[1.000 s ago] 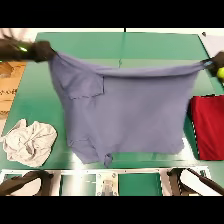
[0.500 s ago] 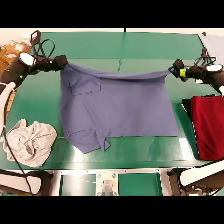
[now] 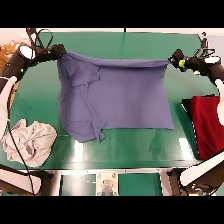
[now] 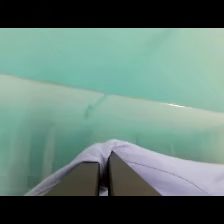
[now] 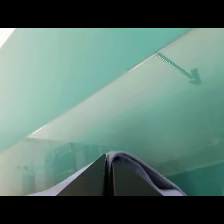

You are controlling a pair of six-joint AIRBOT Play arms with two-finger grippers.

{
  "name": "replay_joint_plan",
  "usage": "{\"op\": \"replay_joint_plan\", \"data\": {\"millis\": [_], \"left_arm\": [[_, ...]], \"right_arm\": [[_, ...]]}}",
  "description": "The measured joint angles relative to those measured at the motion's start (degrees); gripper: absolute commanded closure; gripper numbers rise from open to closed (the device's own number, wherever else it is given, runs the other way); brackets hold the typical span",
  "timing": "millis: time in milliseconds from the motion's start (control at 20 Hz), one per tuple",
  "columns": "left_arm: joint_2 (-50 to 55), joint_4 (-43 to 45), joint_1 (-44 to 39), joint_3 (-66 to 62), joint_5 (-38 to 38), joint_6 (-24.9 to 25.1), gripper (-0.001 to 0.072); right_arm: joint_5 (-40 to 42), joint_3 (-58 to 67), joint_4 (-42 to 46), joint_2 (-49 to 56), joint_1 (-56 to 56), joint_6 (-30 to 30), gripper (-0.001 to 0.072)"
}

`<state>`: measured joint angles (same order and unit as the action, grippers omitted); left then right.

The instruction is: Fold the shirts.

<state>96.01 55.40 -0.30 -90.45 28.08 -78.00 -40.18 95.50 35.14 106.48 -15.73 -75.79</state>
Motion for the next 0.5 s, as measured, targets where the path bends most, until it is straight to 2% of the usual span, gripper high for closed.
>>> {"op": "replay_joint_plan", "data": {"millis": [150,300,500], "left_arm": [[0.13,2.64,0.02,-0.35,2.95,0.28,0.0676],[0.2,7.96,0.02,1.27,10.01,0.24,0.0676],[0.2,11.67,0.02,6.58,15.13,0.11,0.0676]], "right_arm": [[-1.95,0.35,2.01,0.22,-0.04,0.0,0.0698],[-7.45,-0.44,8.57,0.33,-0.46,-0.04,0.0699],[-12.44,-3.98,15.78,0.33,-0.79,-0.11,0.0698]]}}
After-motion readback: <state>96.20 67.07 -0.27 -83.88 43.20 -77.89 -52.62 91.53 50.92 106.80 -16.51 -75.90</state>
